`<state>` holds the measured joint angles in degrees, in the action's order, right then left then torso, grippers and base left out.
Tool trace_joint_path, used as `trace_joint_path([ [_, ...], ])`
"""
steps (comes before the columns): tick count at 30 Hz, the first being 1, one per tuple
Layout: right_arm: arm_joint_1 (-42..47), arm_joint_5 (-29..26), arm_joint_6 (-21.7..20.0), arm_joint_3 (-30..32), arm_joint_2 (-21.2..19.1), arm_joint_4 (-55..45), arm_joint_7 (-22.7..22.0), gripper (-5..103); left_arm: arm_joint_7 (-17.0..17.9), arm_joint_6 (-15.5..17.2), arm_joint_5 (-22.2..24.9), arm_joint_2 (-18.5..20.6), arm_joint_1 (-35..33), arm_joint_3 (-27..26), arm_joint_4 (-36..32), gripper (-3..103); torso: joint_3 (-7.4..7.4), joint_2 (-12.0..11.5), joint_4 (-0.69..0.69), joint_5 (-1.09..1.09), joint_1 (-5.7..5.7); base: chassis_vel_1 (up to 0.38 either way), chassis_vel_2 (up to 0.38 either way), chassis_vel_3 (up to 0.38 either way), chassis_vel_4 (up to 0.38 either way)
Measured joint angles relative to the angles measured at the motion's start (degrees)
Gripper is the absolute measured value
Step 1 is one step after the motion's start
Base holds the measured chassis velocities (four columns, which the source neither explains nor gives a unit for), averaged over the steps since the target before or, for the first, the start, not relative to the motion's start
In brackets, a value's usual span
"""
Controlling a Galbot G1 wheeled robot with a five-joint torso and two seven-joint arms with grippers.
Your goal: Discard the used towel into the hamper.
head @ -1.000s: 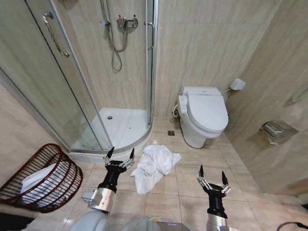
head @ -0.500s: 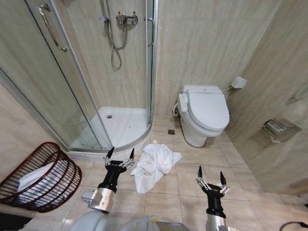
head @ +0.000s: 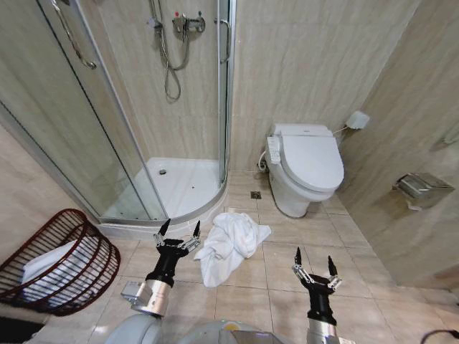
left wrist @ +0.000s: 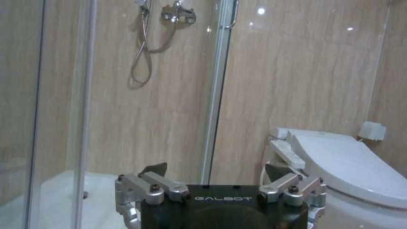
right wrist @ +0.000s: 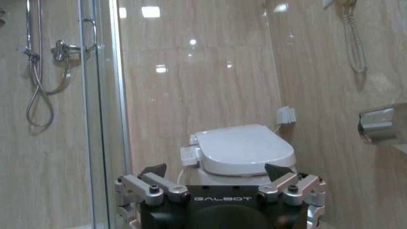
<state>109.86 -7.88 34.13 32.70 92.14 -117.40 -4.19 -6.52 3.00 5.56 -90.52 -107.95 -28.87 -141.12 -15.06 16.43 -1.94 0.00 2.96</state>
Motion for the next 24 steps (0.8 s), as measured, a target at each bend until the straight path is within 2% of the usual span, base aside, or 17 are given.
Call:
trace_joint_path([
  [15, 0.2, -0.5, 0.7, 0.6, 0.0, 0.1, 0.4, 100, 0.0, 0.0, 0.0, 0.0, 0.0, 0.0, 0.0, 100, 2.34, -3.4, 0.00, 0.00, -1.10, 0.000, 0.000, 0.000, 0.000],
  [24, 0.0, -1.5, 1.8, 0.8, 0.0, 0.8, 1.6, 100, 0.0, 0.0, 0.0, 0.0, 0.0, 0.0, 0.0, 100, 3.86, -5.5, 0.00, 0.00, -1.66, -0.083, 0.088, 0.085, -0.099],
])
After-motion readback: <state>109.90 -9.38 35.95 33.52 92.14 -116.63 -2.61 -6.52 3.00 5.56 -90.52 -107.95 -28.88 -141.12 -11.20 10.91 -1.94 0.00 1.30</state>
